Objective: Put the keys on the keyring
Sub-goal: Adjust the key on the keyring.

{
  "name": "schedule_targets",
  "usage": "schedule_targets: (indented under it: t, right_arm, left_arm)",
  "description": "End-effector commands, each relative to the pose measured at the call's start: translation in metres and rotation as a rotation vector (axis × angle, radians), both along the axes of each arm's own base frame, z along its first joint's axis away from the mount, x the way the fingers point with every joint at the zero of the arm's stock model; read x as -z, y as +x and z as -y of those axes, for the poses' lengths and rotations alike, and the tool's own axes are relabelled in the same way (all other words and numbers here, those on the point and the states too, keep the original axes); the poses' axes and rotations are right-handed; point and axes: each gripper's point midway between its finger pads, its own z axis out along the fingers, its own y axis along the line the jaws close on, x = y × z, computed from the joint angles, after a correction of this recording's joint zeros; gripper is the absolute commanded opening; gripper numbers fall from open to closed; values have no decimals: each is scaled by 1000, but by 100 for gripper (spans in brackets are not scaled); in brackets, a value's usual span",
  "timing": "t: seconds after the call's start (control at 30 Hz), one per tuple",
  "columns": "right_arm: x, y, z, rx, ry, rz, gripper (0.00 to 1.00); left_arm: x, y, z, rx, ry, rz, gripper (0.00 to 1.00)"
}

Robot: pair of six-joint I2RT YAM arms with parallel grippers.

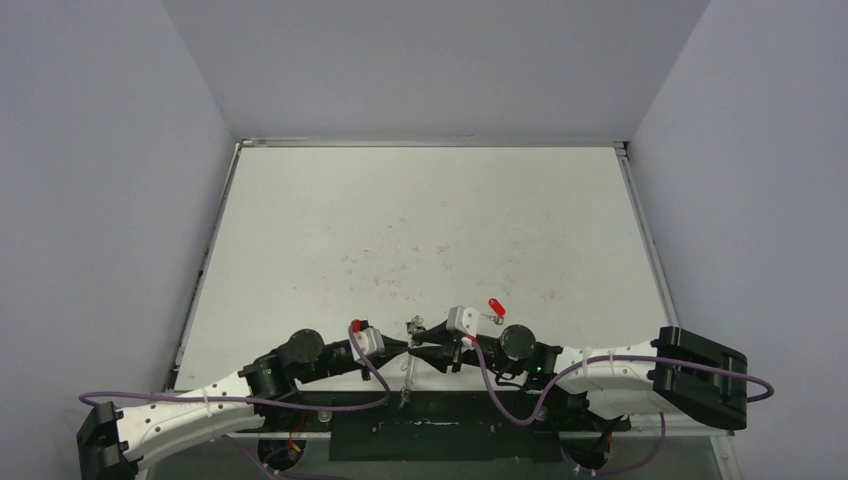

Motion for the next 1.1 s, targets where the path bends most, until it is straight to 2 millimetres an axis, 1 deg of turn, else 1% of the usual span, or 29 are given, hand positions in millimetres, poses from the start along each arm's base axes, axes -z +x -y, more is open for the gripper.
schedule_targets:
  t: [0.0,0.1,0.23,0.27,0.4,0.47,0.57,0.63,0.7,0.87,1.07]
  right_arm:
    - [-42,1,-6,3,126,47,36]
    - [-46,4,0,29,128,68,50]
    - [-46,8,7,46,72,108,52]
    - [-45,8,8,46,53,125,52]
    - [-43,7,11,16,-41,177,50]
    - [-40,5,10,-21,-97,213,48]
    - [-35,-1,6,-94,-178,253,46]
    - [-26,-5,2,-147,-242,270,45]
    - [-23,-7,-3,-191,-281,289,43]
    - [-9,-12,-11,-276,-352,306,35]
    - [4,-12,-12,-305,-410,312,34]
  left_arm:
    - [-32,7,-1,-49,-36,8,0]
    - [-26,8,-6,-64,16,-15,0]
    - [-19,8,-13,-82,101,-53,0]
    - [-18,7,-14,-81,125,-63,0]
    - [-21,5,-16,-72,195,-92,0]
    - [-23,2,-13,-50,214,-98,0]
    - [-25,-1,-10,-16,253,-101,0]
    - [-25,-4,-7,14,278,-103,0]
    - [-24,-6,-4,43,296,-105,0]
    - [-22,-10,3,79,304,-108,0]
    - [-24,-11,5,90,285,-101,0]
